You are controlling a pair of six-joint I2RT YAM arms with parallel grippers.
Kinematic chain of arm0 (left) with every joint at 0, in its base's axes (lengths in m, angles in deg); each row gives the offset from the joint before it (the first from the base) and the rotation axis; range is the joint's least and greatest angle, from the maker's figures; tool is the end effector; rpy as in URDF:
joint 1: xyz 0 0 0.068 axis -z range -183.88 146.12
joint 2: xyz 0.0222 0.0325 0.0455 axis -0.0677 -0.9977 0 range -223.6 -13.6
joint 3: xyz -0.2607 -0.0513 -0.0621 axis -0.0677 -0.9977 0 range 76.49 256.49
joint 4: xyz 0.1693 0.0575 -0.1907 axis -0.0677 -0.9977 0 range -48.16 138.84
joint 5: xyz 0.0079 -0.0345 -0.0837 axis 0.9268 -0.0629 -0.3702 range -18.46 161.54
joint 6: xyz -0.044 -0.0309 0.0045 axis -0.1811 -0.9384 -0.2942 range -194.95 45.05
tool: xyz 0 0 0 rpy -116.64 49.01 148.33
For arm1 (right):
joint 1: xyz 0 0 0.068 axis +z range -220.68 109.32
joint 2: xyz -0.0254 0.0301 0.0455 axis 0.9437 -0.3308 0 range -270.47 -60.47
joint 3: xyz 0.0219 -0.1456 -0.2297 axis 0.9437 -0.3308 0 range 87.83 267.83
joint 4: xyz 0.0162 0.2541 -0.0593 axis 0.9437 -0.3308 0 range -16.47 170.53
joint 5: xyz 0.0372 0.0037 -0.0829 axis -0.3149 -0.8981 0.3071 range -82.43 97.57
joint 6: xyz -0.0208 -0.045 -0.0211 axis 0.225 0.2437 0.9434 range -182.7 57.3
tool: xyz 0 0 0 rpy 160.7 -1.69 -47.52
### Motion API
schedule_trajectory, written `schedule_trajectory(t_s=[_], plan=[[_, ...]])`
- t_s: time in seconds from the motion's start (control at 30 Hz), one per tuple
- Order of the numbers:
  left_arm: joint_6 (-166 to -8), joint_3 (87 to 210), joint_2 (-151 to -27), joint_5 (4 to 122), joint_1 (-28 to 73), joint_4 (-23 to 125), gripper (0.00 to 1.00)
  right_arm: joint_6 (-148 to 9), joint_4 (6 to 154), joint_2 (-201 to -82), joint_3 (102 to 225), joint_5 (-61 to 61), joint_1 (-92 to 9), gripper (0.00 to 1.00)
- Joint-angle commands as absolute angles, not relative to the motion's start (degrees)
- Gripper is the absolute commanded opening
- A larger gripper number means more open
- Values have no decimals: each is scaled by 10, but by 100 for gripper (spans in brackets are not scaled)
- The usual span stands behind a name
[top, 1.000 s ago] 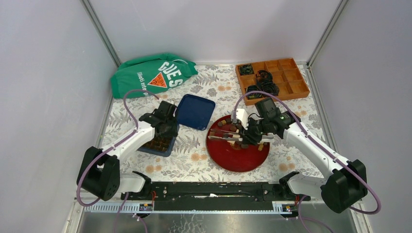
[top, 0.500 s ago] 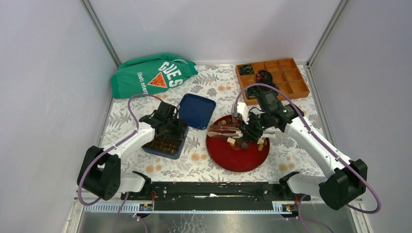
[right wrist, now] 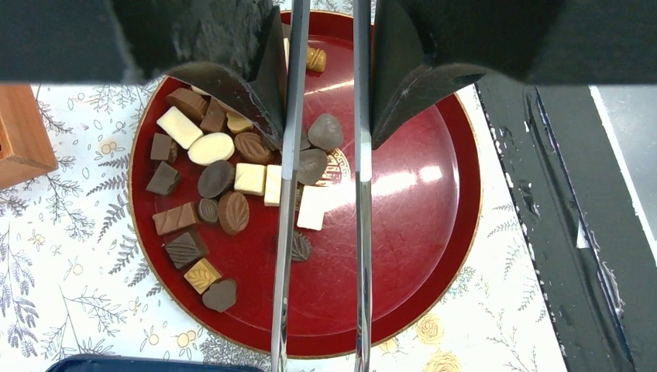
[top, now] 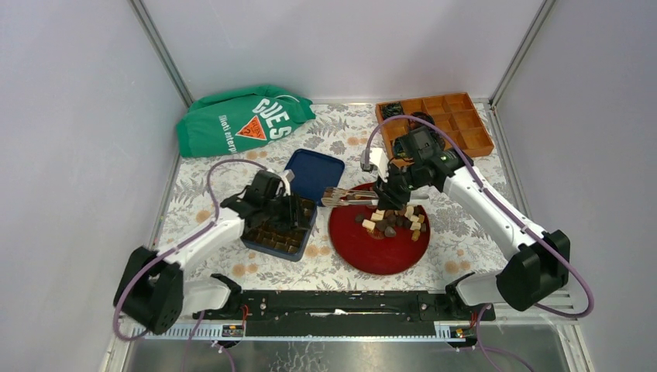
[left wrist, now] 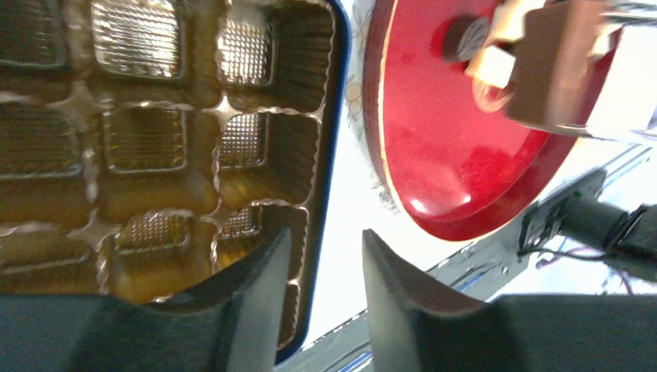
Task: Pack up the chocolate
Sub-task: Place the fake chocolate in the packing box.
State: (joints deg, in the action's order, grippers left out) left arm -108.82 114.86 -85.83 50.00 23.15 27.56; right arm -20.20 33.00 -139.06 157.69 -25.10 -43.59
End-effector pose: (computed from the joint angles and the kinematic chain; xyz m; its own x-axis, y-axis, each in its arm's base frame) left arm 0.2055 -0.1195 0.1904 -0.9466 -0.0990 -0.3068 0.0990 0.8165 -0.5688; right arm 0.2377 0.1432 0.3080 -0.1064 -0.6933 -0.7128 -0.9796 0.1960 -0.0444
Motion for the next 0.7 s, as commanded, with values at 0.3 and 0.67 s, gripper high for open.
schedule_trajectory(t_s=[0.3, 0.67], plan=[[-1039, 1159, -557, 740, 227, 223, 98, -211, 336, -1461, 1675, -230, -375, 6], [-969, 1156, -443, 844, 228, 244, 99, -215, 335, -1532, 1726, -159, -313, 10]])
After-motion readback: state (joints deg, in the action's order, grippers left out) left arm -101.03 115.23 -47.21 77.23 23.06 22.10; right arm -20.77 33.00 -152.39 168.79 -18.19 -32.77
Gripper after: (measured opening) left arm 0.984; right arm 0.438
